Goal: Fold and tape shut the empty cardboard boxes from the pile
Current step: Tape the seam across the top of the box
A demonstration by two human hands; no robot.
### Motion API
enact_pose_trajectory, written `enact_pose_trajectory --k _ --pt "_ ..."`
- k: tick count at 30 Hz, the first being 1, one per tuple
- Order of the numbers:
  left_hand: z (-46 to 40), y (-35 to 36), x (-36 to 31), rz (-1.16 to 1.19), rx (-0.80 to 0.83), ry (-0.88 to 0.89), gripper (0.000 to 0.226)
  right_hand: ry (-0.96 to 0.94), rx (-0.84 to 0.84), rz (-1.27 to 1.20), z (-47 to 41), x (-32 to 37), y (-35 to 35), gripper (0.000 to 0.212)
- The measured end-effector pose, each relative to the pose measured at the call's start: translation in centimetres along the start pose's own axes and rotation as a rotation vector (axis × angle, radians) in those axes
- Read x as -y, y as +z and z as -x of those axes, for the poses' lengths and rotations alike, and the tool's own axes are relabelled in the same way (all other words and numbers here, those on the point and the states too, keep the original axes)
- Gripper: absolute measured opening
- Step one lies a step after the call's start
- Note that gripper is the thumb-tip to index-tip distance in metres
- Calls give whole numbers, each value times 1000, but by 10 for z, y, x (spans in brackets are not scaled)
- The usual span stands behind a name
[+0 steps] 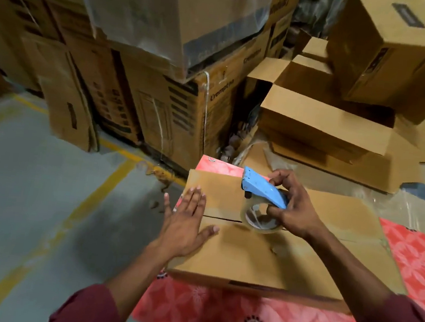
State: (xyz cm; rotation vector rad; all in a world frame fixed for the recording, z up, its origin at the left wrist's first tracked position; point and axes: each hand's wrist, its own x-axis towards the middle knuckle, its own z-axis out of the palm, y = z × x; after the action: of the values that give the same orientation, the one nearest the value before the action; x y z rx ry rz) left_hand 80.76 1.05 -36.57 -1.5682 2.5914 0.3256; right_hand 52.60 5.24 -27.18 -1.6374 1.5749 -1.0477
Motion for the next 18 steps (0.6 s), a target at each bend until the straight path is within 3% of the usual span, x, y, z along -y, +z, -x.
enact_pose_trajectory --k 3,5,6,8,10,13,18 --pt "-2 8 -3 106 -268 47 81 16 4 15 -2 -8 8 62" --pt "-3 3 -13 417 -475 32 57 26 8 21 -1 -13 10 61" --pt "-3 -8 -21 700 -454 -47 47 30 14 21 0 -14 10 62" --pt "-5 -36 -39 1361 -233 -305 45 44 37 12 0 -14 11 63" --pt "-10 -55 -51 1751 51 -567 55 40 55 -7 -1 -14 13 63" --pt "-16 -64 -54 1877 314 -651 66 29 77 -13 -2 -14 16 63" --pt "-14 -70 -61 1881 341 -651 34 22 97 18 -2 -11 17 65"
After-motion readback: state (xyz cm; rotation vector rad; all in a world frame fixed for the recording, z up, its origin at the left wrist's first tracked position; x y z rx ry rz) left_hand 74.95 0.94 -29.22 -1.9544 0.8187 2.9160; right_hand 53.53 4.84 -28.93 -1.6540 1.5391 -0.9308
